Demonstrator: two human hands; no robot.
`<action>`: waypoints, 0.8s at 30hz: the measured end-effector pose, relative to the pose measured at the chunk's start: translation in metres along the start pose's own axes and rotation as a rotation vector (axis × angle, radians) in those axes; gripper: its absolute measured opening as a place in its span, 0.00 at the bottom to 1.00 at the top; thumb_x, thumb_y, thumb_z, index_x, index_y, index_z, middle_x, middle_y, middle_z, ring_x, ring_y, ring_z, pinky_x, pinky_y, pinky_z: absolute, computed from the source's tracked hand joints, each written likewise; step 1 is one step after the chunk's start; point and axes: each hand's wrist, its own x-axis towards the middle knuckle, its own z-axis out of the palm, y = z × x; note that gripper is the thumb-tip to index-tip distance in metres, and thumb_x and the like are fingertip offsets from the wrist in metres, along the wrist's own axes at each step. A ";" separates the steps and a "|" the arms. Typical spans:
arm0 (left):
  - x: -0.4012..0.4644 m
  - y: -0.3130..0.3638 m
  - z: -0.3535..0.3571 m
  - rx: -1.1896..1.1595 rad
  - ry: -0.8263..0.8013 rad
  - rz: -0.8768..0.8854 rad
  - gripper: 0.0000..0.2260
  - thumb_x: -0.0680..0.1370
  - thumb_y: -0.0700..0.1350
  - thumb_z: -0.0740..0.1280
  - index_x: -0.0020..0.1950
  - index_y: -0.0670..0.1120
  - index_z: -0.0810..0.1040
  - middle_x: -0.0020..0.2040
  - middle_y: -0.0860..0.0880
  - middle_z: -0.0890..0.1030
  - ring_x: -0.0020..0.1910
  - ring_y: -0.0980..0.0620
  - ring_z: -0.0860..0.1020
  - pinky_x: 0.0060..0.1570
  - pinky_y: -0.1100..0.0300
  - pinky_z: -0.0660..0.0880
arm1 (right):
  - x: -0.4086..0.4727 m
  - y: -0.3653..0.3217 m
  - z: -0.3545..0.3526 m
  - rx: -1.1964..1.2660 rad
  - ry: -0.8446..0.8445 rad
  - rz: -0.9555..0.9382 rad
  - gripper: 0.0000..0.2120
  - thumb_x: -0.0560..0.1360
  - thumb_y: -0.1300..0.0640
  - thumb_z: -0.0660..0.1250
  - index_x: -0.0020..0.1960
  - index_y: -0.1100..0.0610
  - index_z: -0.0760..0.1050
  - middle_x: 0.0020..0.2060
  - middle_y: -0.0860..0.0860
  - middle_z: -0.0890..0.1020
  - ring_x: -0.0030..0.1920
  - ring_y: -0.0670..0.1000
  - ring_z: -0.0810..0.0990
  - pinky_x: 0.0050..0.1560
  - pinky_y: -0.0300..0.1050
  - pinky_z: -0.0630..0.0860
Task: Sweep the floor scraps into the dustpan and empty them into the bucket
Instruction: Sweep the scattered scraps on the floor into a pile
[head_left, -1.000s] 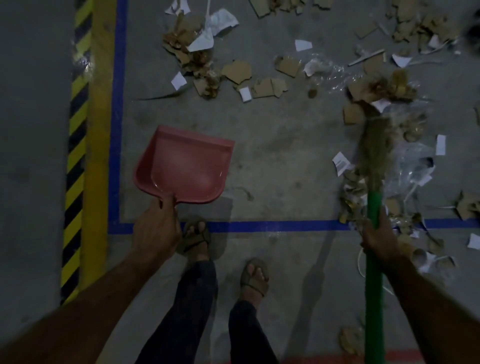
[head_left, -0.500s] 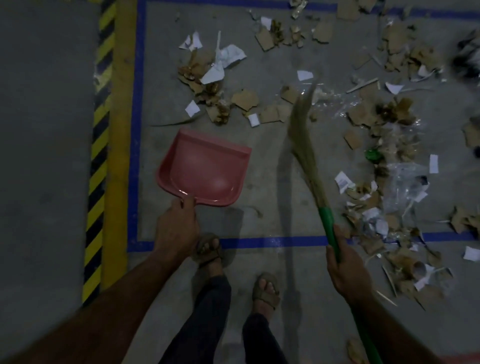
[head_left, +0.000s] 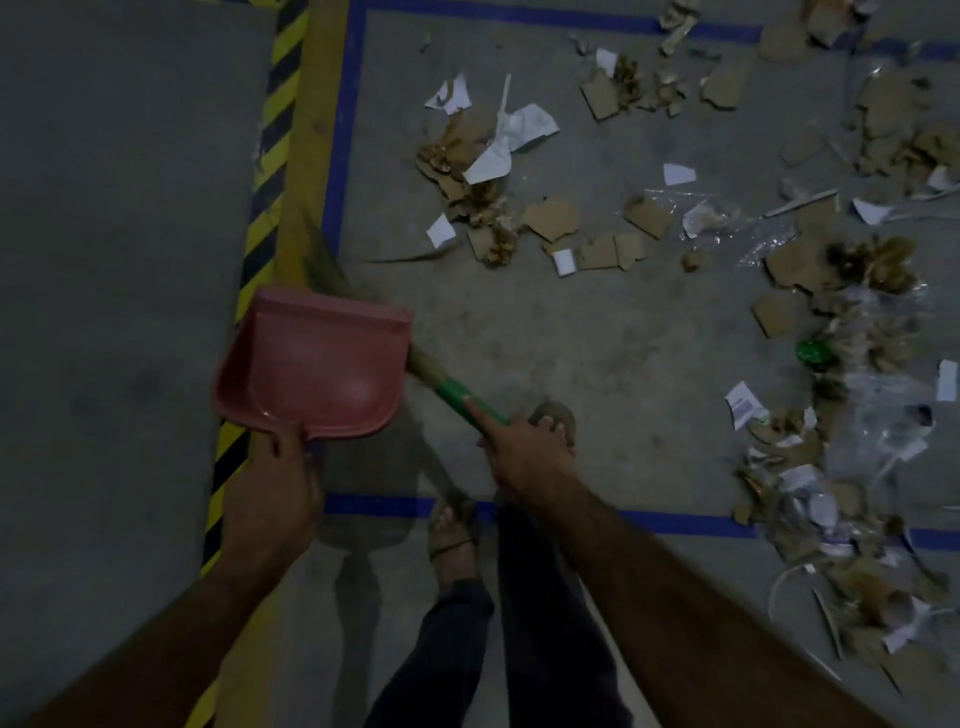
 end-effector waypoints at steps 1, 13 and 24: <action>0.005 -0.003 0.000 -0.006 0.000 -0.012 0.16 0.79 0.43 0.60 0.66 0.42 0.67 0.50 0.38 0.72 0.36 0.36 0.76 0.28 0.49 0.70 | 0.013 -0.007 -0.006 -0.008 -0.037 -0.018 0.28 0.85 0.49 0.54 0.78 0.34 0.44 0.60 0.61 0.74 0.54 0.67 0.77 0.47 0.57 0.69; 0.099 0.073 0.009 0.064 0.035 0.181 0.19 0.79 0.45 0.56 0.67 0.39 0.70 0.43 0.40 0.70 0.30 0.42 0.69 0.27 0.54 0.60 | 0.095 0.115 -0.015 0.620 0.076 0.447 0.30 0.82 0.43 0.55 0.81 0.42 0.47 0.59 0.61 0.79 0.55 0.63 0.79 0.56 0.52 0.75; 0.173 0.189 -0.018 -0.025 0.024 0.313 0.20 0.79 0.39 0.65 0.70 0.43 0.67 0.47 0.37 0.74 0.30 0.39 0.71 0.27 0.55 0.64 | 0.034 0.302 -0.036 0.782 0.199 0.759 0.28 0.82 0.44 0.56 0.79 0.40 0.49 0.51 0.61 0.80 0.36 0.59 0.81 0.35 0.52 0.79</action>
